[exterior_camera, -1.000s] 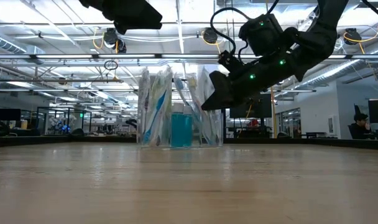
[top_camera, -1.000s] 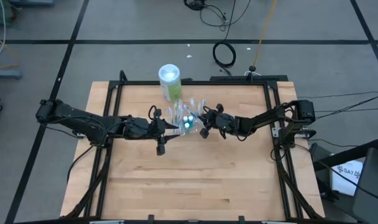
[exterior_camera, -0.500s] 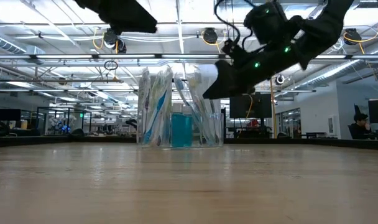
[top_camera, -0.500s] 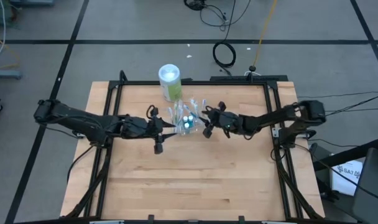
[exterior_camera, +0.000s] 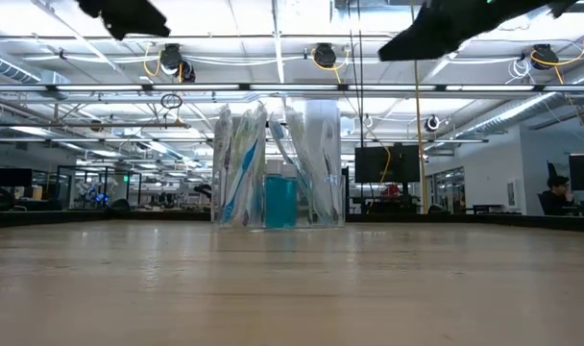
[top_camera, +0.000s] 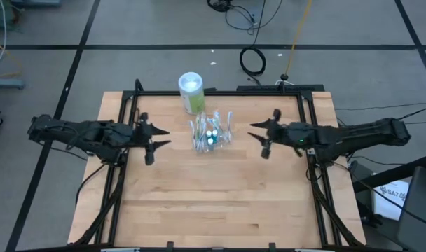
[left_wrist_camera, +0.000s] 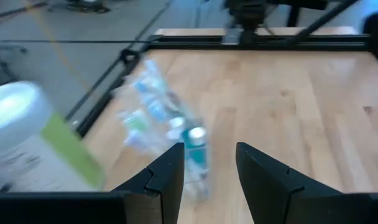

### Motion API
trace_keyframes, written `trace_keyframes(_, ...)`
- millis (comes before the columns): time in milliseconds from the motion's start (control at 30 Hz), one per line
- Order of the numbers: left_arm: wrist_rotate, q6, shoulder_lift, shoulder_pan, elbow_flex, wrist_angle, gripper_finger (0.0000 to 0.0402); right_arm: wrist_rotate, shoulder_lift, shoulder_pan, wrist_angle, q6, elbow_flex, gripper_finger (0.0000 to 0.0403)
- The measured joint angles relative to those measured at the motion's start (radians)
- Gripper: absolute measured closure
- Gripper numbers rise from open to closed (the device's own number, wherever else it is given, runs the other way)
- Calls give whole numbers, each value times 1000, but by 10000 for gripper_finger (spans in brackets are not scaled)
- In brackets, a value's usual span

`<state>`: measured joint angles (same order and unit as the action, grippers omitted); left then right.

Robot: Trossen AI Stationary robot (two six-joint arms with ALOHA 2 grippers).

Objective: Pick & Place toothbrushing station
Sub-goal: Return to Home Position

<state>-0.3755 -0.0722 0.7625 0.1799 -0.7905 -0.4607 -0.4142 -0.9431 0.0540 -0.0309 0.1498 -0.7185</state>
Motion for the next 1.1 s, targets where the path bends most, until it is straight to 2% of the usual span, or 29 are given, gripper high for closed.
trace_keyframes(100,-58,0,-72,-1,42,-23,250,1,97,10,84,-142,0,257)
trace_keyframes(167,-102,17,-119,-1,93,-9,250,14,160,20,187,-175,0,257)
trace_keyframes(233,-141,28,-169,-1,152,43,250,75,220,28,275,-174,5,258)
trace_keyframes(367,-168,114,-285,-1,269,196,250,226,351,30,225,-132,103,261)
trace_keyframes(467,-168,195,-358,-1,356,314,250,283,447,29,125,-82,209,259)
trace_keyframes(633,-168,267,-445,-1,454,419,250,285,620,10,92,-80,317,258)
trace_keyframes(767,-172,262,-508,-1,474,406,250,286,758,5,95,-73,378,261)
trace_keyframes(933,-241,271,-571,-1,507,380,250,287,912,5,95,-65,454,261)
trace_keyframes(1100,-255,261,-630,-3,588,393,250,288,933,5,96,-83,508,261)
